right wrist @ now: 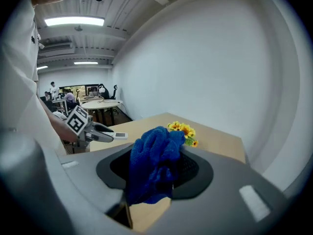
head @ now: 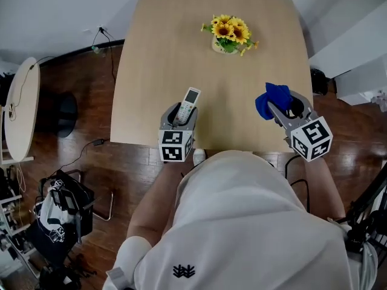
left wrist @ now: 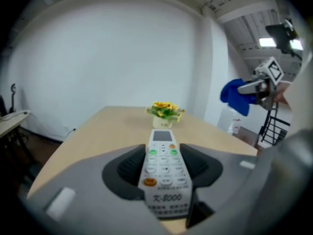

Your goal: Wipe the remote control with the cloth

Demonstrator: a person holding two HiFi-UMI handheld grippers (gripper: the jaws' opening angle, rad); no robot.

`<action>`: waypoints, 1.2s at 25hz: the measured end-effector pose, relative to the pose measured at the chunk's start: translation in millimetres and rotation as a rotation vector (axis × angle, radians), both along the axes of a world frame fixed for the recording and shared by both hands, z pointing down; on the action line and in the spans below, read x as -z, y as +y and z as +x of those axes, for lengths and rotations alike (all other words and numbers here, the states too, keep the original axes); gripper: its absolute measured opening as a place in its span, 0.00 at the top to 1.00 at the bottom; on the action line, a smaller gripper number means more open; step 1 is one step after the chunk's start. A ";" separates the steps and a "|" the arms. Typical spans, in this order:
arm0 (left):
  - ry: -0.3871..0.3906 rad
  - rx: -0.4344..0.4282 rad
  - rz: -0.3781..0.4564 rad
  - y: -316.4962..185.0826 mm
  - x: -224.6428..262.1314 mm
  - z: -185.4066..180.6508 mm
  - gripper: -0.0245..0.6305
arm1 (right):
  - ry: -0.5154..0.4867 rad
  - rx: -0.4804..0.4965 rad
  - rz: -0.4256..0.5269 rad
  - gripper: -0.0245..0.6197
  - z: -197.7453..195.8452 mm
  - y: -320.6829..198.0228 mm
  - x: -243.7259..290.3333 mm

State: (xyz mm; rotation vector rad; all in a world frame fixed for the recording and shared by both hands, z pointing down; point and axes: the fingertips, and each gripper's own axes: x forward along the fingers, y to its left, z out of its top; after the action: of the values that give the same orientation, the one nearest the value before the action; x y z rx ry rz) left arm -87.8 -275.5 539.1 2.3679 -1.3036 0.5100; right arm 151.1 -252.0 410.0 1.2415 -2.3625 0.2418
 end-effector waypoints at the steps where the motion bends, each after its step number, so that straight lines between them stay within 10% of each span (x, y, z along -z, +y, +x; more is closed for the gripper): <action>1: -0.009 0.034 -0.028 -6.2 -13.7 -10.7 0.60 | -0.002 -0.018 -0.019 0.67 1.2 9.4 -5.6; 9: -0.119 0.169 -0.166 -36.2 -89.1 -61.1 0.60 | 0.025 -0.134 -0.115 0.67 -6.5 72.4 -24.4; 20: -0.164 0.096 -0.226 -36.7 -144.6 -56.4 0.60 | 0.080 -0.251 -0.173 0.67 -22.5 142.3 -13.7; 30: -0.152 0.014 -0.096 24.5 -77.5 -62.0 0.56 | 0.048 -0.214 -0.094 0.67 -19.2 188.1 -3.8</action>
State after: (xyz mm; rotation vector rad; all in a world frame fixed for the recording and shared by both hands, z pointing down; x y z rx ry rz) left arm -149.8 -251.0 616.5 2.2772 -1.3279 0.7445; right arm 131.9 -63.9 413.8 1.4375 -2.1523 0.3826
